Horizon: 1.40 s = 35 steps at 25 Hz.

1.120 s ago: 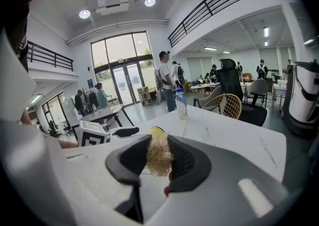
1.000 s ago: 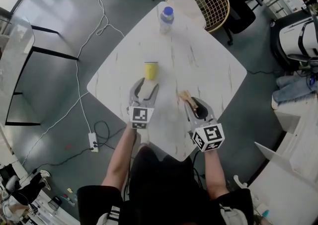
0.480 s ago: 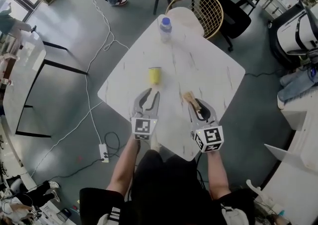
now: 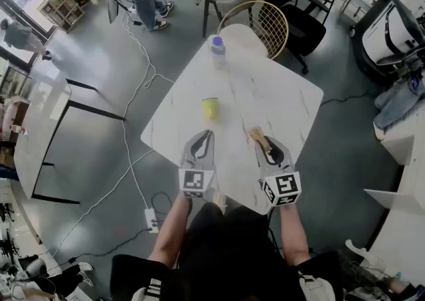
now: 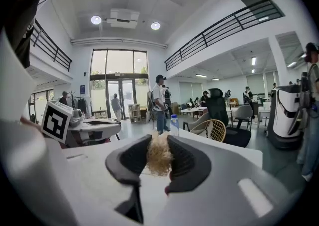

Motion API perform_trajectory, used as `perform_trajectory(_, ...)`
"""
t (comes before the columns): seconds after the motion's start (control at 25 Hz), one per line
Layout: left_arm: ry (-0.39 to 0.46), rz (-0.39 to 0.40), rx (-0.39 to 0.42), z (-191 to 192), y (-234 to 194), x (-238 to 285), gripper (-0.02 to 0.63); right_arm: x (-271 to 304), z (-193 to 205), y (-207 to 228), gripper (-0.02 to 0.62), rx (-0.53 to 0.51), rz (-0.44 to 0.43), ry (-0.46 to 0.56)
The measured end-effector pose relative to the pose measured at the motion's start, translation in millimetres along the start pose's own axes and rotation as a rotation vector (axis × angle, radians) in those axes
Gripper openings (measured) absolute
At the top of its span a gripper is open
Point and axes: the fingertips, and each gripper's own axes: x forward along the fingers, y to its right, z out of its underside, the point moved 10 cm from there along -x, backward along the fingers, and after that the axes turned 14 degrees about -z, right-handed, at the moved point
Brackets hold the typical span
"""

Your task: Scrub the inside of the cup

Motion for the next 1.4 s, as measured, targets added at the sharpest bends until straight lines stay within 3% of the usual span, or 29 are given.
perform_trajectory(0.44, 0.008, 0.031, 0.008, -7.9, 4.3, -25.3, 0.008, -18.4, 3.3, -19.7, 0.106, -0.012, 0.010, 0.018)
perform_trajectory(1.4, 0.010, 0.044, 0.026, -8.5, 12.3, -25.6, 0.008, -24.4, 3.7, -16.1, 0.106, -0.011, 0.014, 0.023)
